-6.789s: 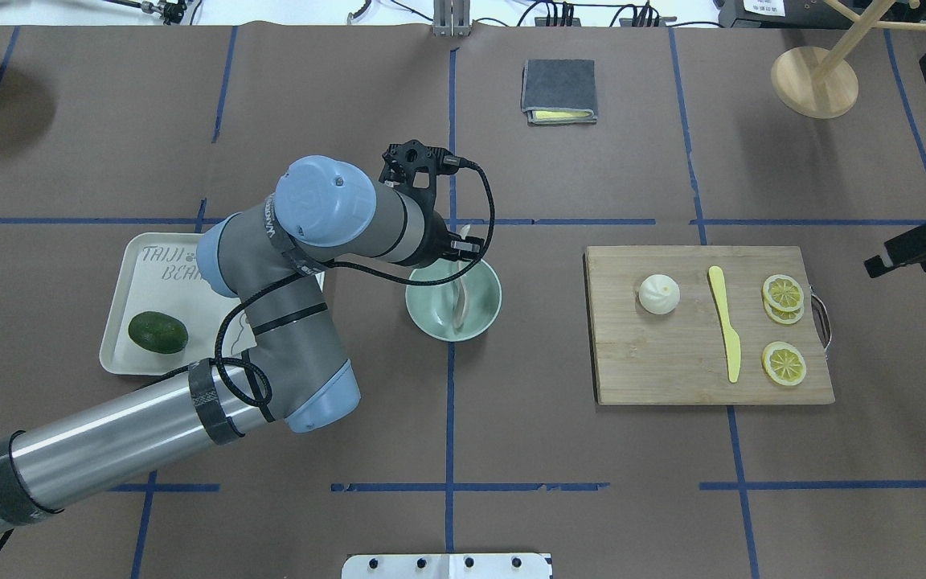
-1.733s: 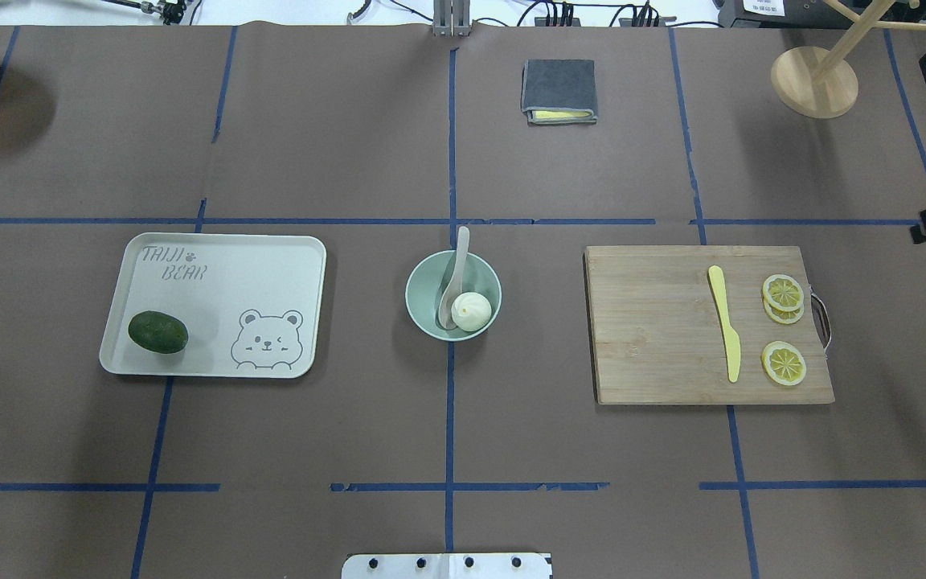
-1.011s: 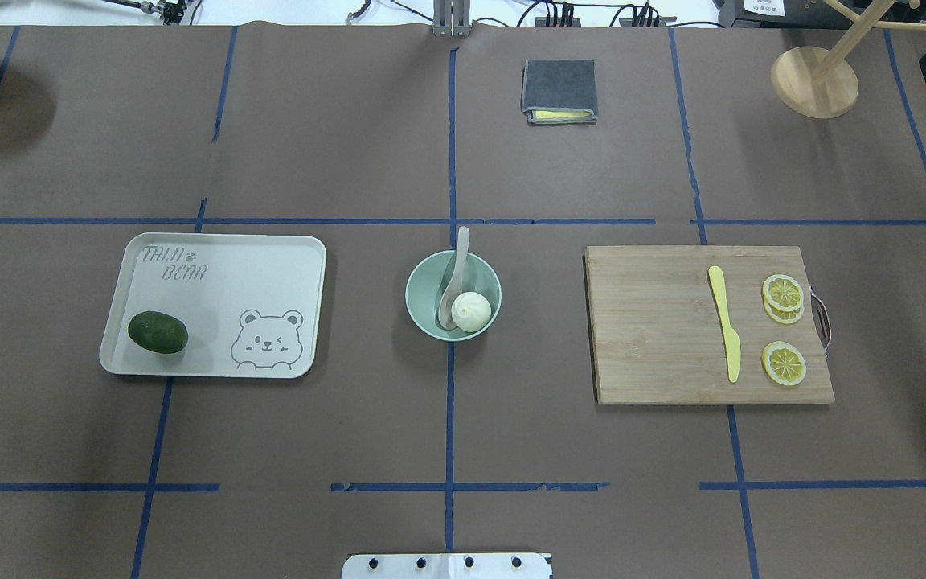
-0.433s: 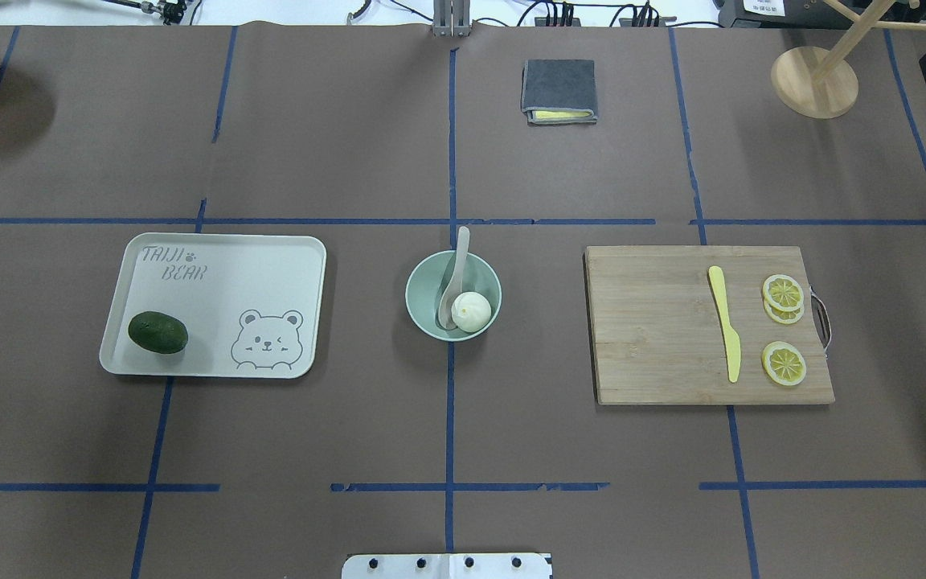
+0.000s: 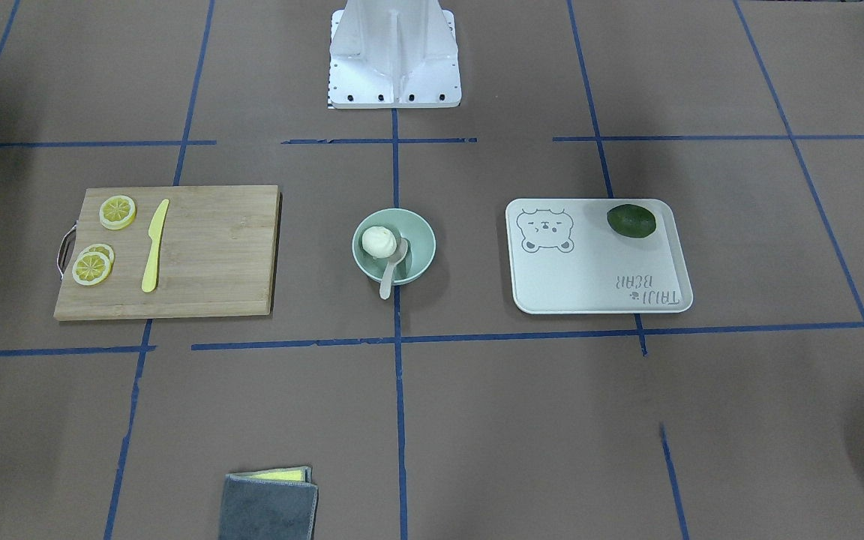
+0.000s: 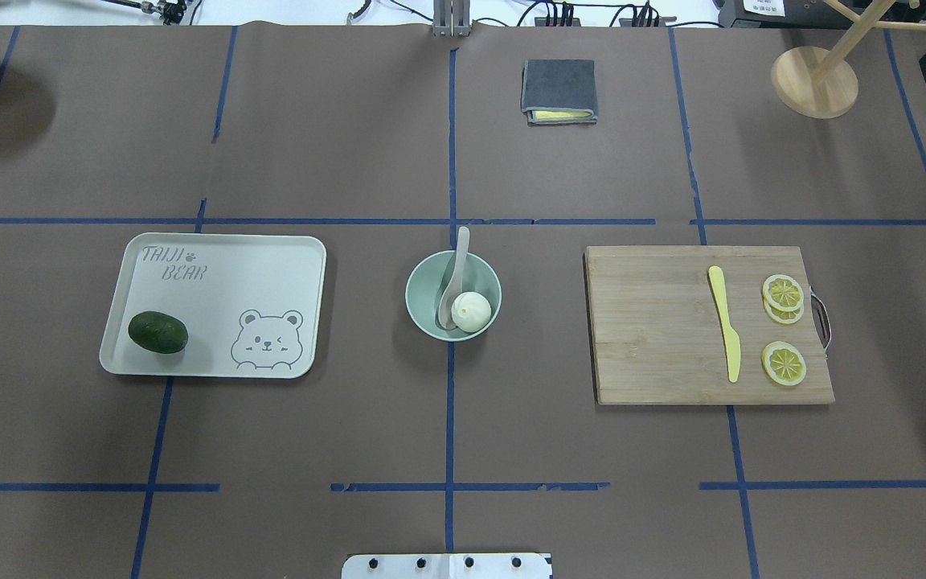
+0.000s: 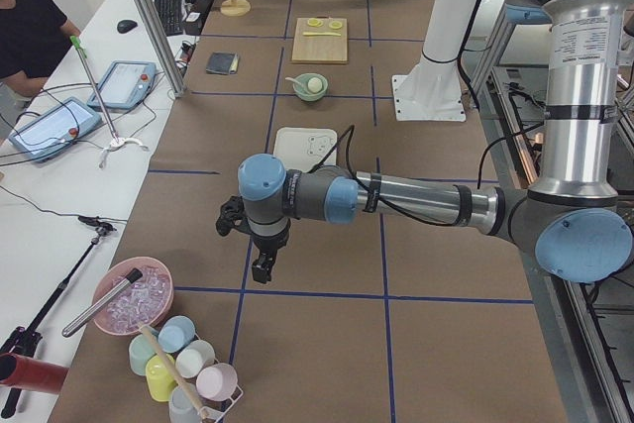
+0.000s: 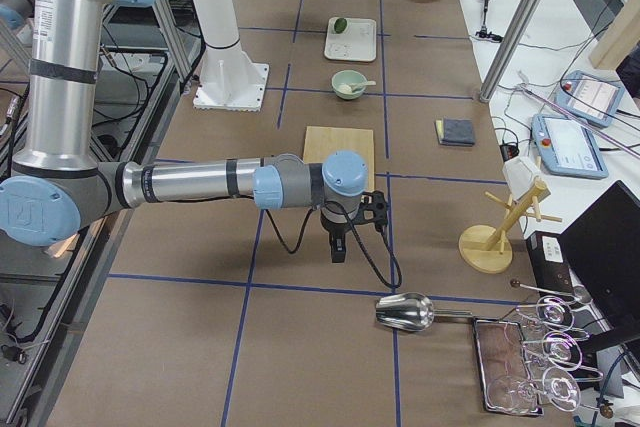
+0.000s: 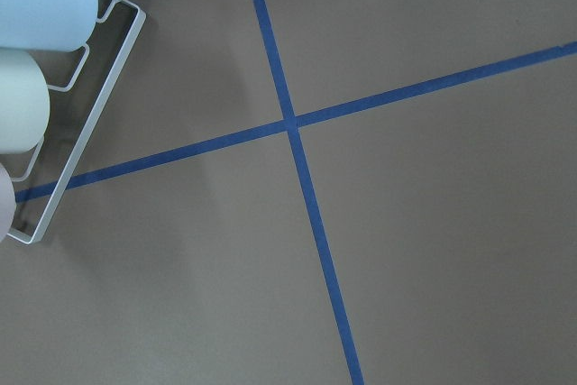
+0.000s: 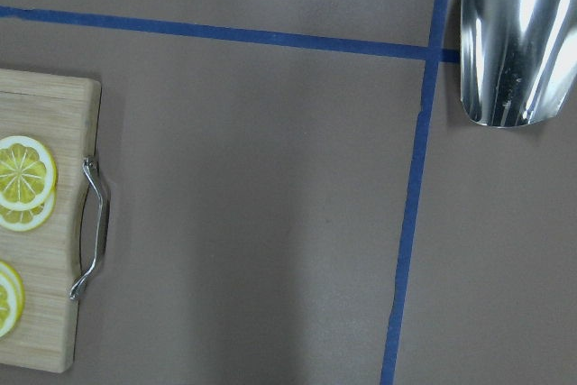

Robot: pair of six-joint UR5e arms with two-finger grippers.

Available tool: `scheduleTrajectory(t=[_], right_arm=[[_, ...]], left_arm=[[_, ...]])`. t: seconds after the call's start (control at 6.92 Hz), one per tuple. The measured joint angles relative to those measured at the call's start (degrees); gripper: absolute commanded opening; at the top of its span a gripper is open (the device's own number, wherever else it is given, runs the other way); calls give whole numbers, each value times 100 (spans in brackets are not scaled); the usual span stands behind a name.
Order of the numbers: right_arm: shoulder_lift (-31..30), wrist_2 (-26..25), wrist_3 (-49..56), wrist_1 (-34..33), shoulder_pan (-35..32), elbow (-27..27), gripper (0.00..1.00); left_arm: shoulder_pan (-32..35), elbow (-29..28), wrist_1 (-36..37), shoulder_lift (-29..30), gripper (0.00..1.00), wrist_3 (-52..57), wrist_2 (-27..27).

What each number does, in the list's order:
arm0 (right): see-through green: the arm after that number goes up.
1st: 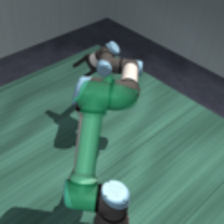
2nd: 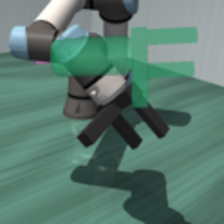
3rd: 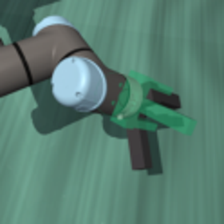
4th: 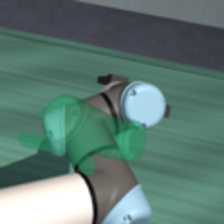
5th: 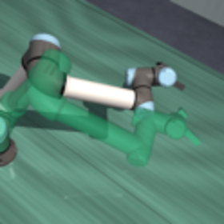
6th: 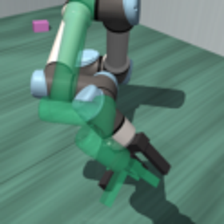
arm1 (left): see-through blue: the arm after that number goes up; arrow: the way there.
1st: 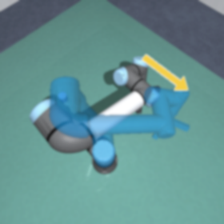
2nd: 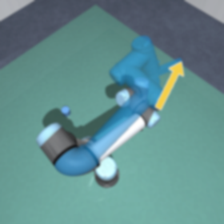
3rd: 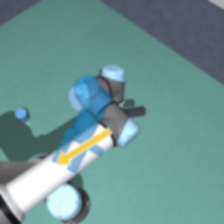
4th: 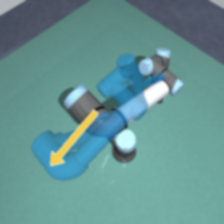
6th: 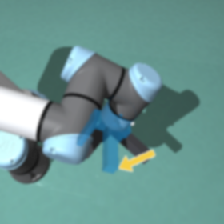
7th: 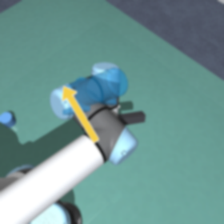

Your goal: Put spoon and bun in bowl

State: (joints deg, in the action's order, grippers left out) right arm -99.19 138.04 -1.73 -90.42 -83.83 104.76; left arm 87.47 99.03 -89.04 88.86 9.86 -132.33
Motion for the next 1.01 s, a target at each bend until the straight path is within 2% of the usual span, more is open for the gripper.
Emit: scheduleTrajectory(t=[1.01], right_arm=[[39, -208, -12, 34, -21, 8, 100]], left_arm=[[4, 53, 60, 32, 100, -21, 8]])
